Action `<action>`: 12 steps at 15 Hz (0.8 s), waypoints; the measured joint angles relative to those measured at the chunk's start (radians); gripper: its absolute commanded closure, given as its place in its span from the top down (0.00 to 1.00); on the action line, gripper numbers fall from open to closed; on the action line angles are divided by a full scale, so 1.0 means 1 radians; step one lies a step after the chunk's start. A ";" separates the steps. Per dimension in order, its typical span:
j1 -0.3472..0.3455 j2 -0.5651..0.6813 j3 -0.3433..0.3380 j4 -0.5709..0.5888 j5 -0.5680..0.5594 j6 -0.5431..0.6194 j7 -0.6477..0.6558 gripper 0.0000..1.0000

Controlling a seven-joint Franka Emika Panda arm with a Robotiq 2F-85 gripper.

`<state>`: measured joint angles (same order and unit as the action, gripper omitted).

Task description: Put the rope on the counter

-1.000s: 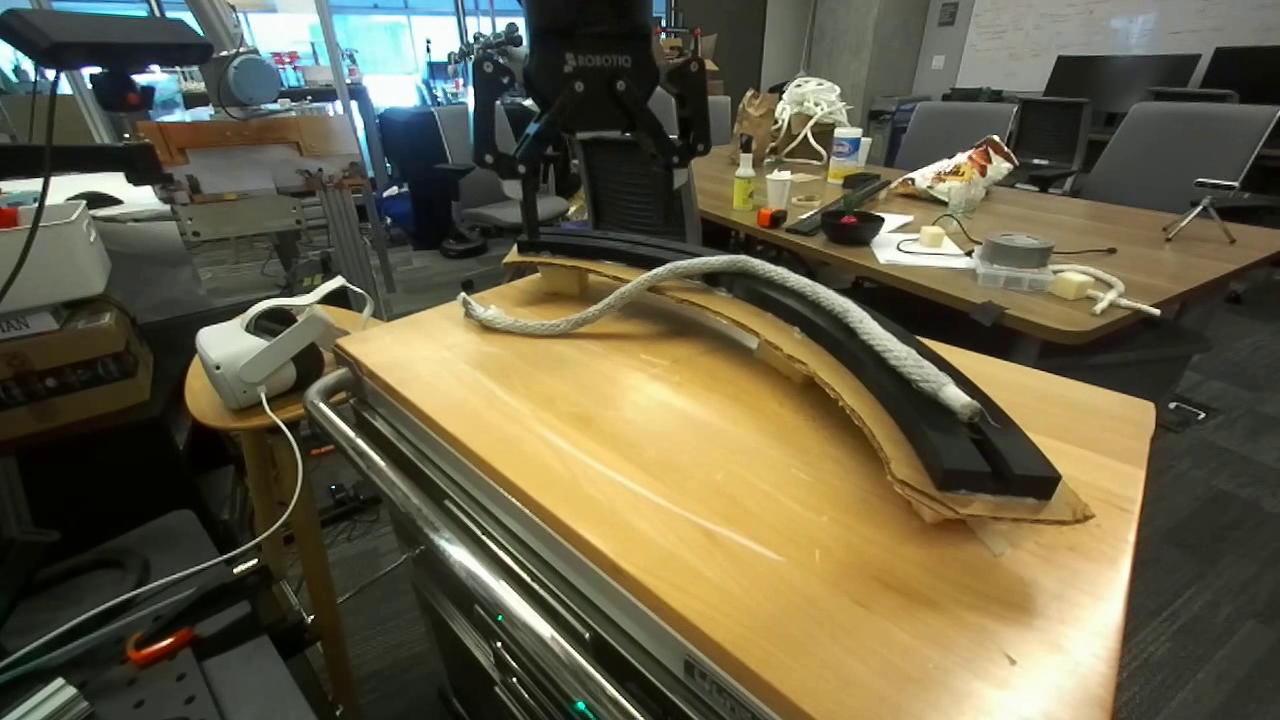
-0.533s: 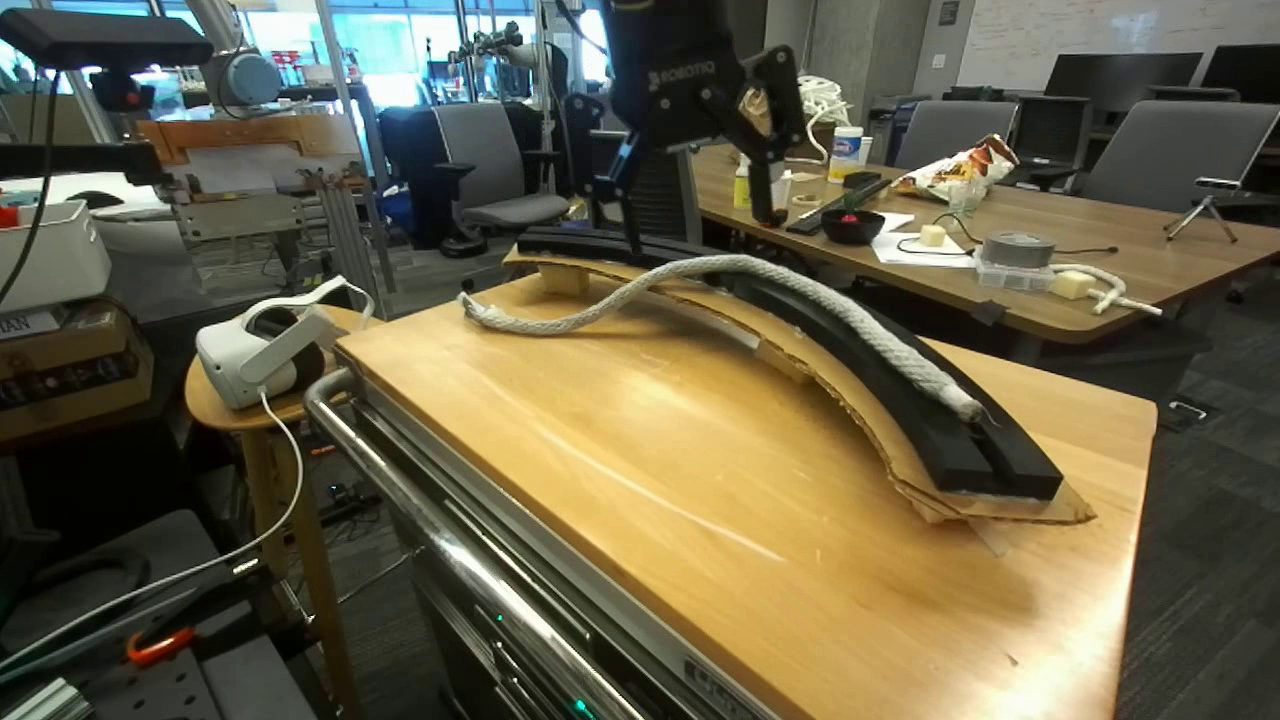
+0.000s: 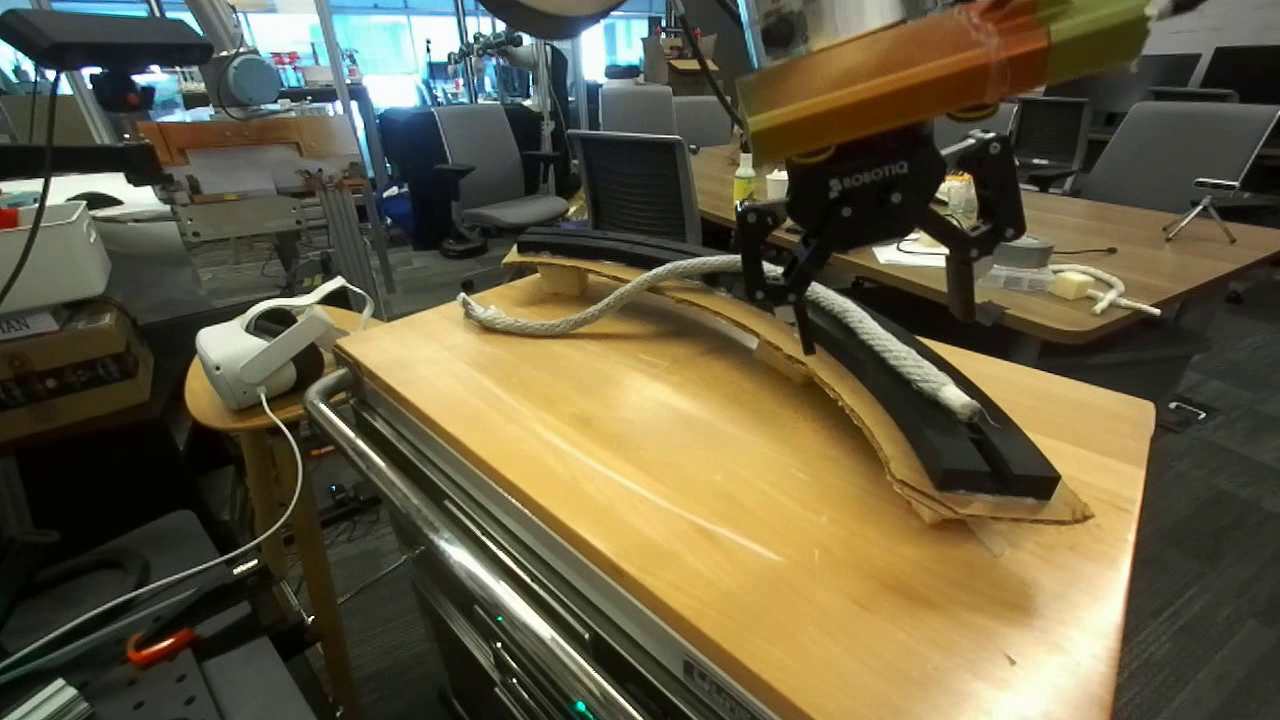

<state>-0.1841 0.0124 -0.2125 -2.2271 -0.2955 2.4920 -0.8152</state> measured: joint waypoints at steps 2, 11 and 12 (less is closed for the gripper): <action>-0.002 0.046 0.001 0.031 0.000 0.015 0.026 1.00; -0.006 0.192 0.006 0.170 0.003 0.022 0.054 0.81; -0.008 0.206 0.007 0.182 0.006 0.021 0.053 0.74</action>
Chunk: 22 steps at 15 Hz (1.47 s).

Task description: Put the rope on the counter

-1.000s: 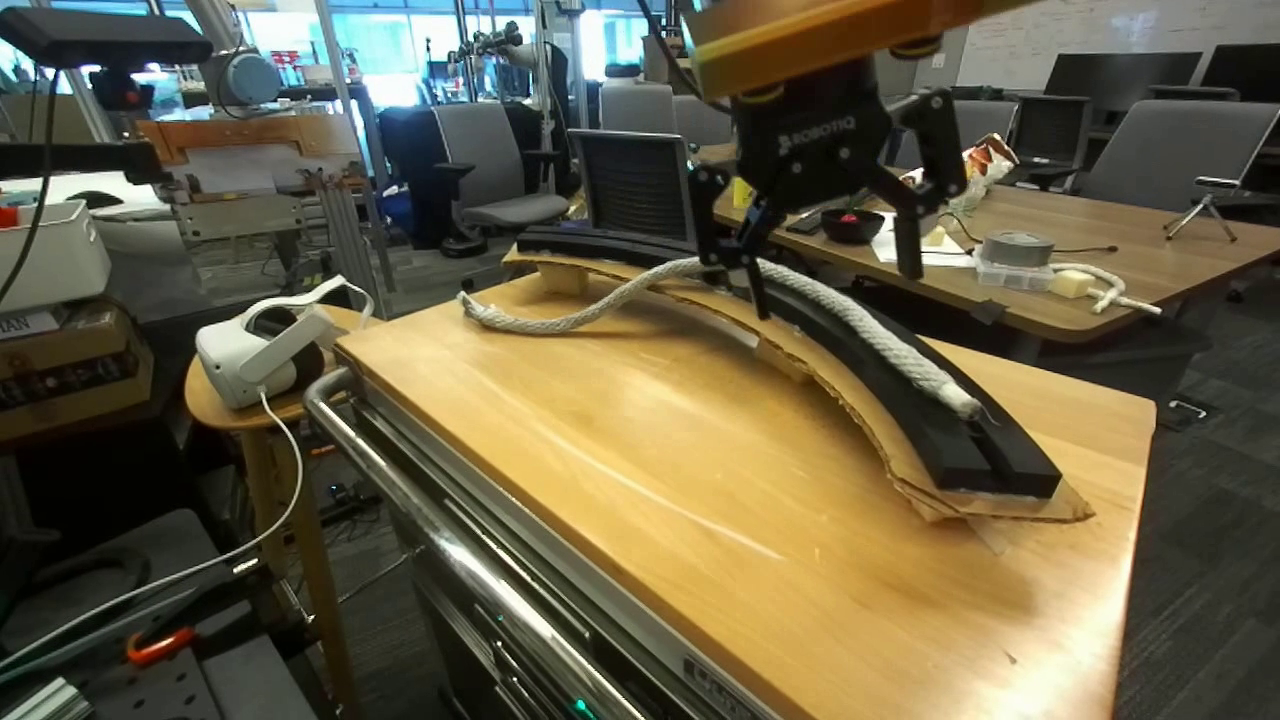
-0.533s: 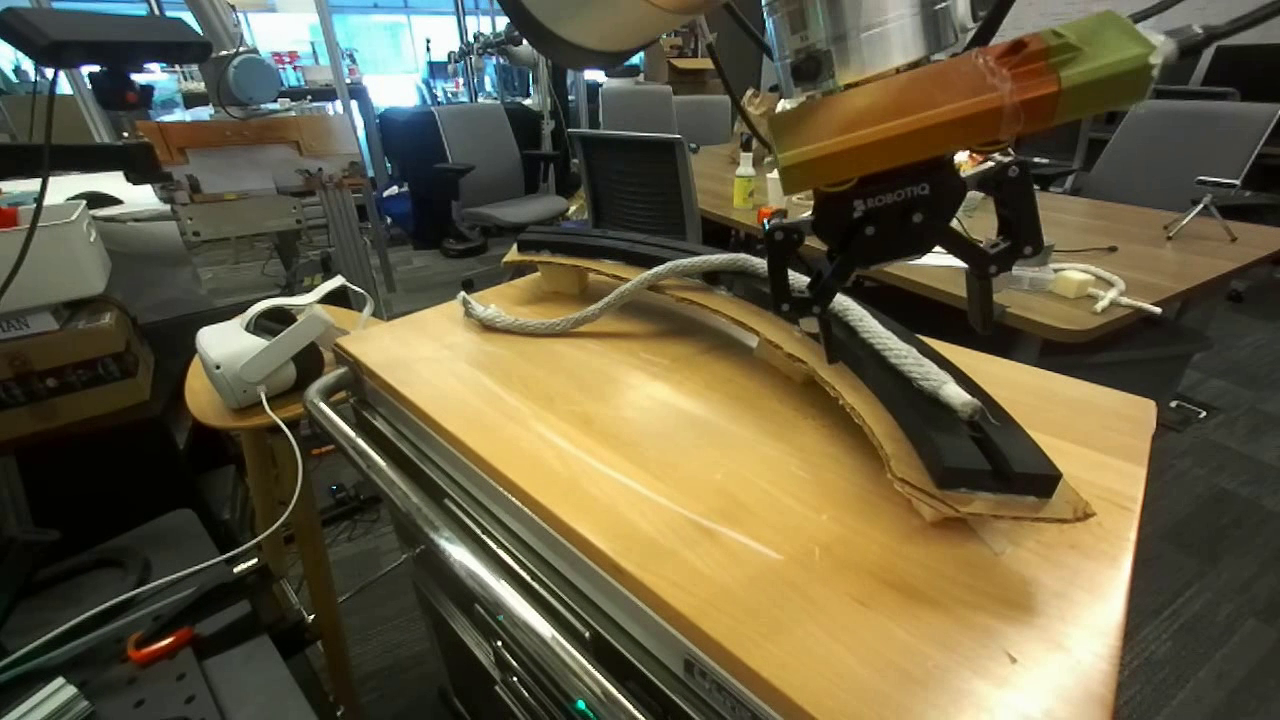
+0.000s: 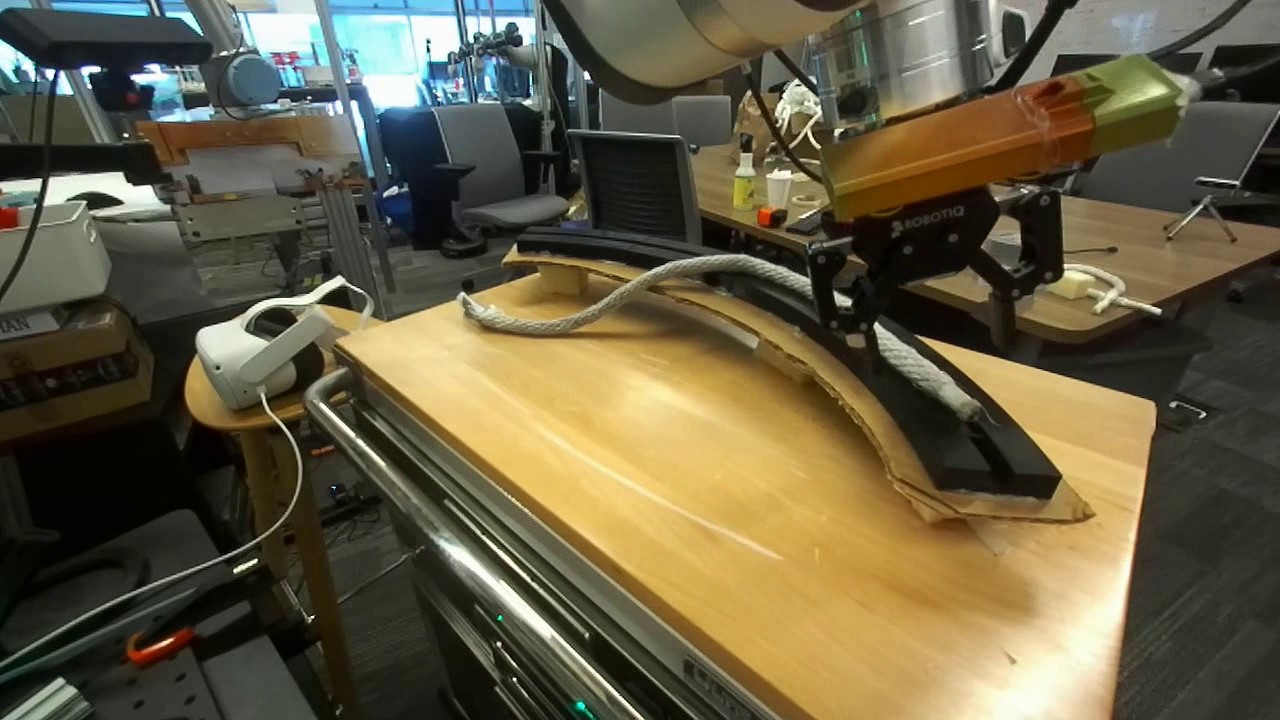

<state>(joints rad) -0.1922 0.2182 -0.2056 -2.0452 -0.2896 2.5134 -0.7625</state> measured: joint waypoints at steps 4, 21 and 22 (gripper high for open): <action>-0.011 0.041 0.008 0.037 0.008 -0.011 -0.002 0.47; -0.027 -0.037 0.066 0.011 0.066 -0.163 -0.139 0.03; -0.025 -0.080 0.066 -0.021 0.050 -0.181 -0.140 0.03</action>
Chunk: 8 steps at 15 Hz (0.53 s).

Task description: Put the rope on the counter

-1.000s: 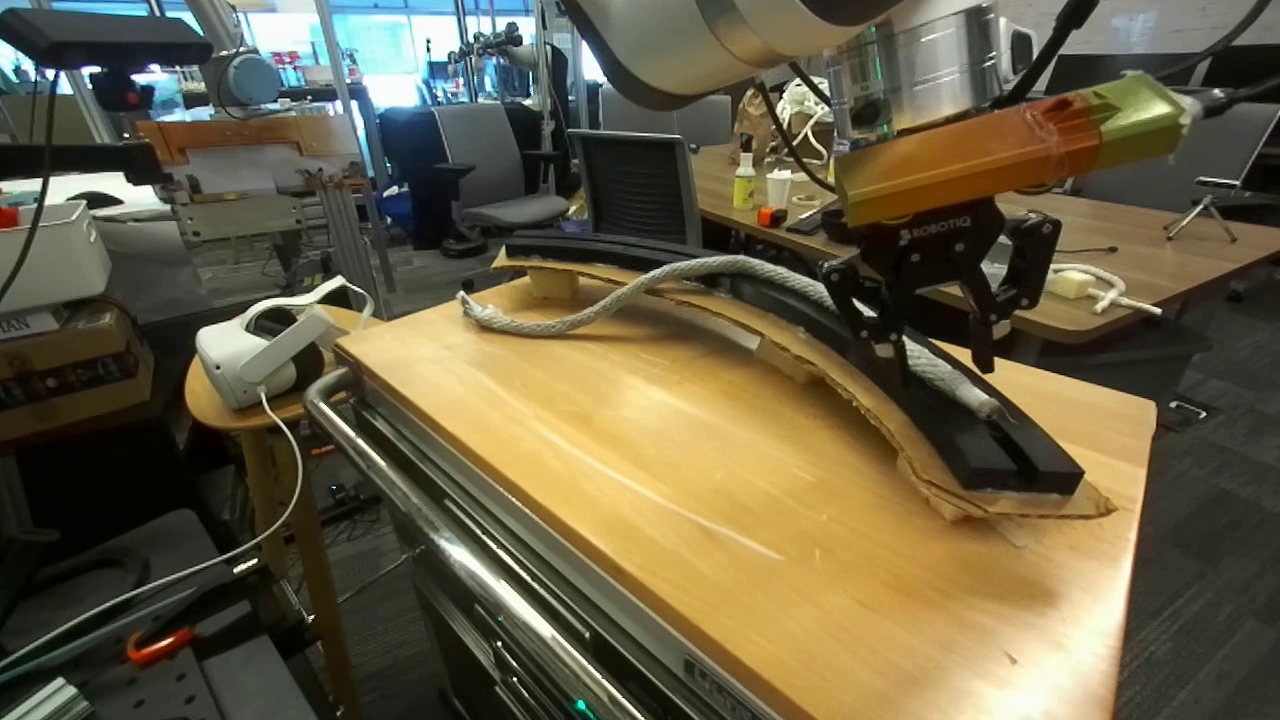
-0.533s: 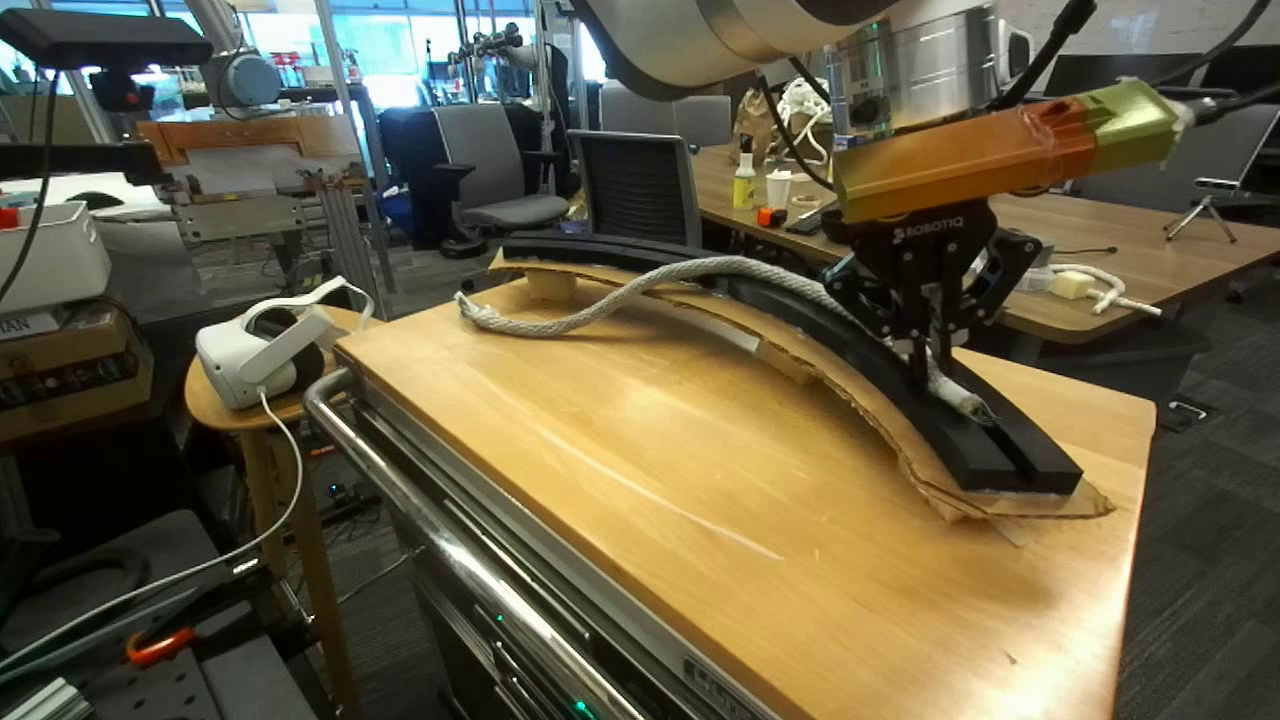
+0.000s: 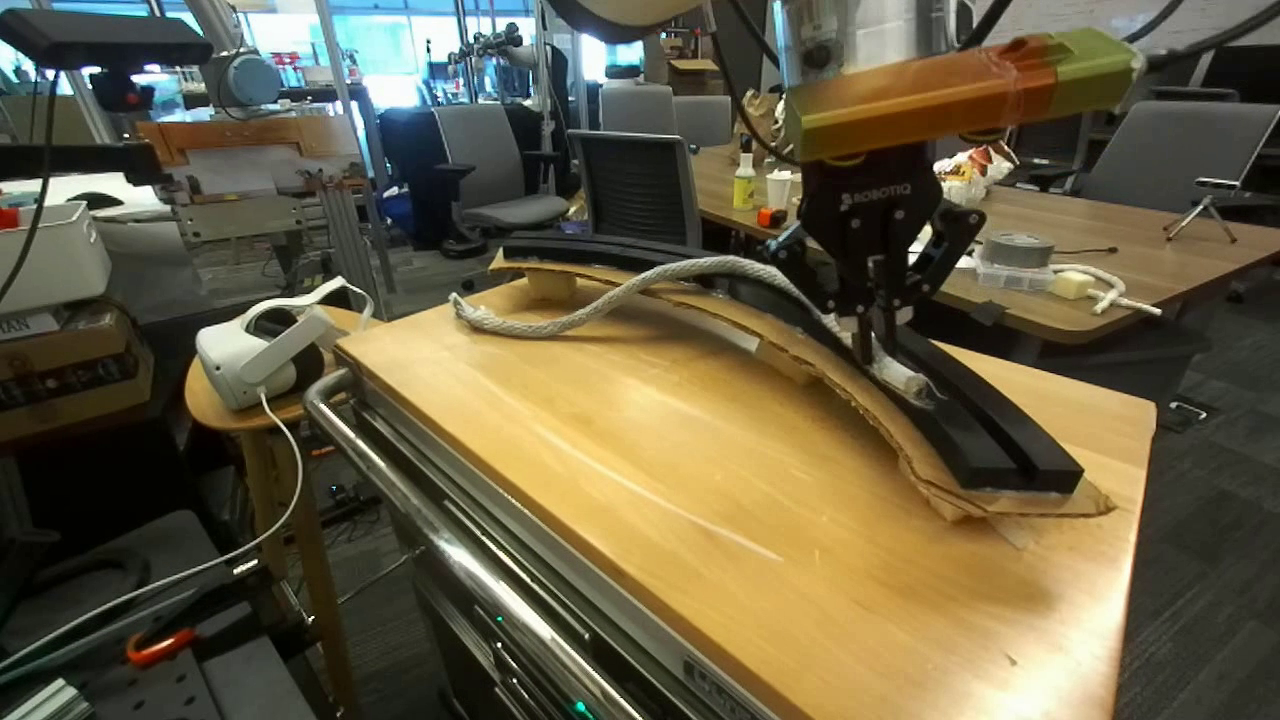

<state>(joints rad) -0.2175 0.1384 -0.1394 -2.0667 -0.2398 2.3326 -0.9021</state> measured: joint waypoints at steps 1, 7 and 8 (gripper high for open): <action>0.000 -0.051 -0.002 -0.037 -0.021 -0.015 0.000 0.03; -0.001 -0.340 -0.046 -0.257 -0.063 -0.138 0.002 0.03; -0.001 -0.360 -0.053 -0.284 -0.053 -0.155 -0.004 0.03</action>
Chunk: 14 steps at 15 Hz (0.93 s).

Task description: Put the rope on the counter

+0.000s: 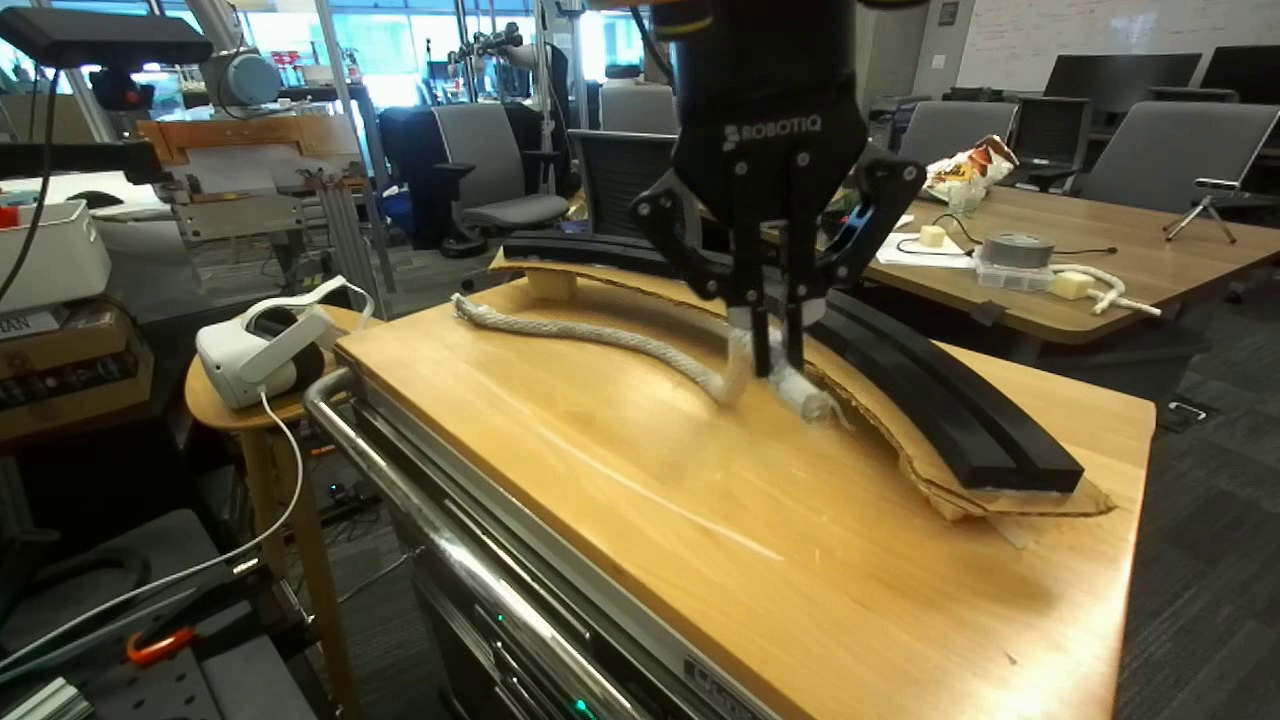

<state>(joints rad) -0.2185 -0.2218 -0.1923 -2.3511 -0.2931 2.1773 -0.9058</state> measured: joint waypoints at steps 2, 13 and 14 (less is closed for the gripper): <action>0.005 -0.009 -0.010 -0.038 0.037 -0.006 -0.023 0.03; 0.102 0.078 -0.007 -0.035 0.166 0.006 -0.104 0.60; 0.101 0.071 -0.007 -0.034 0.159 -0.006 -0.104 0.67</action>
<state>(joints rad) -0.1174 -0.1503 -0.1994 -2.3847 -0.1345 2.1717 -1.0102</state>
